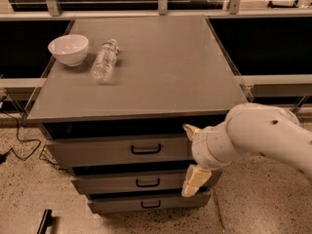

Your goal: Open top drawer

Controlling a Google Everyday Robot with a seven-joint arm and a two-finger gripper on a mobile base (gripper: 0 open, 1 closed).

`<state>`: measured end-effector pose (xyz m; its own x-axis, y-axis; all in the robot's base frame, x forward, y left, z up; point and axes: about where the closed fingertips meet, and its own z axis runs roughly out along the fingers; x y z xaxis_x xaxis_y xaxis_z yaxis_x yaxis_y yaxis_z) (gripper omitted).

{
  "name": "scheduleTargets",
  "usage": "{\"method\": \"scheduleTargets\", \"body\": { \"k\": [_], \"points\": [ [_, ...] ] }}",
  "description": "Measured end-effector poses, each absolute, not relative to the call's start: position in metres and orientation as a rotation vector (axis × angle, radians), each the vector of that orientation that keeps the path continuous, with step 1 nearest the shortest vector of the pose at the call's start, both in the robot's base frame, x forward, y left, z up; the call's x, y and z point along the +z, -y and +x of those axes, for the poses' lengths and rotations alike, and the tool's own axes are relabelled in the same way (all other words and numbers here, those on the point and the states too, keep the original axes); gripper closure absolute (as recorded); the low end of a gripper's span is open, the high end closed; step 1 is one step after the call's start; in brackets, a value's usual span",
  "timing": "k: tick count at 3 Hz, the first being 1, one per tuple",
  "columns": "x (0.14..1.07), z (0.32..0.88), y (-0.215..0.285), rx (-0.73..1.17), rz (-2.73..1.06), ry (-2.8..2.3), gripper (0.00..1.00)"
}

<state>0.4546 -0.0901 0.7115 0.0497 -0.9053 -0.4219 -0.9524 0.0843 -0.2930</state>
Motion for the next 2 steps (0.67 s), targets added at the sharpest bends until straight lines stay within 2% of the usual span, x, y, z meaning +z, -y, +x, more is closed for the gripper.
{"method": "scheduleTargets", "body": {
  "k": [2],
  "points": [
    [0.6948, 0.4695, 0.0835, -0.067, -1.947, -1.843, 0.0]
  ]
}}
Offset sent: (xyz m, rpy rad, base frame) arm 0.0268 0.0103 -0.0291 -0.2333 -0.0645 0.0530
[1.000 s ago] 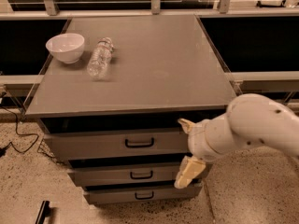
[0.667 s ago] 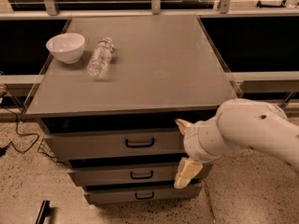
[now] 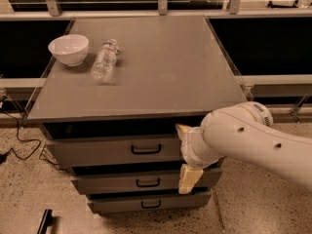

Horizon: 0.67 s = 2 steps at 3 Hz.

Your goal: Open top drawer

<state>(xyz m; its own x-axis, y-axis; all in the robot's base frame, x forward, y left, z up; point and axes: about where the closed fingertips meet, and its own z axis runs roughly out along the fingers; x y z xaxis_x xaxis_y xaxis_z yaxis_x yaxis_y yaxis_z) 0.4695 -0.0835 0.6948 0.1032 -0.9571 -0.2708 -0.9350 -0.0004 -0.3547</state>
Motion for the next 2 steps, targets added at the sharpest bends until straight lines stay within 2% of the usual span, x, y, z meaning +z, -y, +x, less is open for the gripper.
{"method": "scheduleTargets", "body": {
  "k": [2],
  "points": [
    [0.6726, 0.4934, 0.0728, -0.094, -1.996, -1.842, 0.0]
  ]
}}
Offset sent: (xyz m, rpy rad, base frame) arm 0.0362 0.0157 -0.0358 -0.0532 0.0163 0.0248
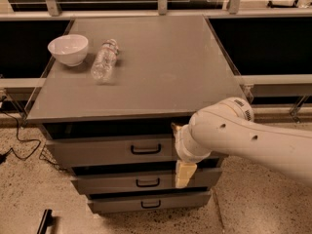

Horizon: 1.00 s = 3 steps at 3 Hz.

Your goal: Open top drawer

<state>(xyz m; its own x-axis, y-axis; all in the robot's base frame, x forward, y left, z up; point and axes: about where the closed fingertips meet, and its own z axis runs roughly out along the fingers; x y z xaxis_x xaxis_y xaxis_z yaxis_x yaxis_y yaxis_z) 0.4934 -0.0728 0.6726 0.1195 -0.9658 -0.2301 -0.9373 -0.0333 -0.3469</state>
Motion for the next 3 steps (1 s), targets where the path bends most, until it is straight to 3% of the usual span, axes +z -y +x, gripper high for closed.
{"method": "scheduleTargets", "body": {
  "k": [3],
  "points": [
    [0.649, 0.504, 0.075, 0.013, -2.012, -1.921, 0.0]
  ]
}}
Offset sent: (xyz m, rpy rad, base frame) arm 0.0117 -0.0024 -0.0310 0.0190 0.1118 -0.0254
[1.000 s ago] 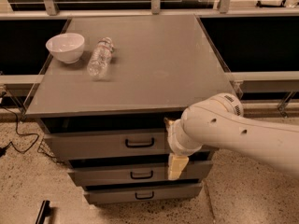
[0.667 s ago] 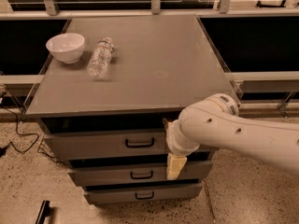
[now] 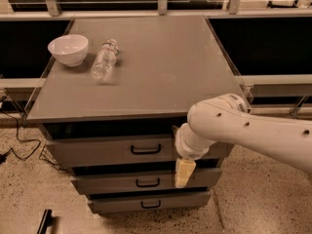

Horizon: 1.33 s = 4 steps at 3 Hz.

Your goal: Open top drawer

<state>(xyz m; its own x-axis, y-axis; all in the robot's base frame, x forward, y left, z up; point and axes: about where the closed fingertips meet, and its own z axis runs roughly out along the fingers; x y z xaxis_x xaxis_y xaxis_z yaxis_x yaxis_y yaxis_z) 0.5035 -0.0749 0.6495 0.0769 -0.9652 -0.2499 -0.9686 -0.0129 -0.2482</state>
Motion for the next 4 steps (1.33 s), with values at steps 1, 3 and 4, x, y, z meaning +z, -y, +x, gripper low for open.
{"method": "scheduleTargets", "body": {
  "k": [1, 3, 4],
  "points": [
    [0.646, 0.5, 0.078, 0.101, -2.025, -1.965, 0.0],
    [0.648, 0.492, 0.082, 0.172, -2.037, -1.996, 0.0],
    [0.649, 0.484, 0.086, 0.204, -2.04, -2.017, 0.0]
  ]
}}
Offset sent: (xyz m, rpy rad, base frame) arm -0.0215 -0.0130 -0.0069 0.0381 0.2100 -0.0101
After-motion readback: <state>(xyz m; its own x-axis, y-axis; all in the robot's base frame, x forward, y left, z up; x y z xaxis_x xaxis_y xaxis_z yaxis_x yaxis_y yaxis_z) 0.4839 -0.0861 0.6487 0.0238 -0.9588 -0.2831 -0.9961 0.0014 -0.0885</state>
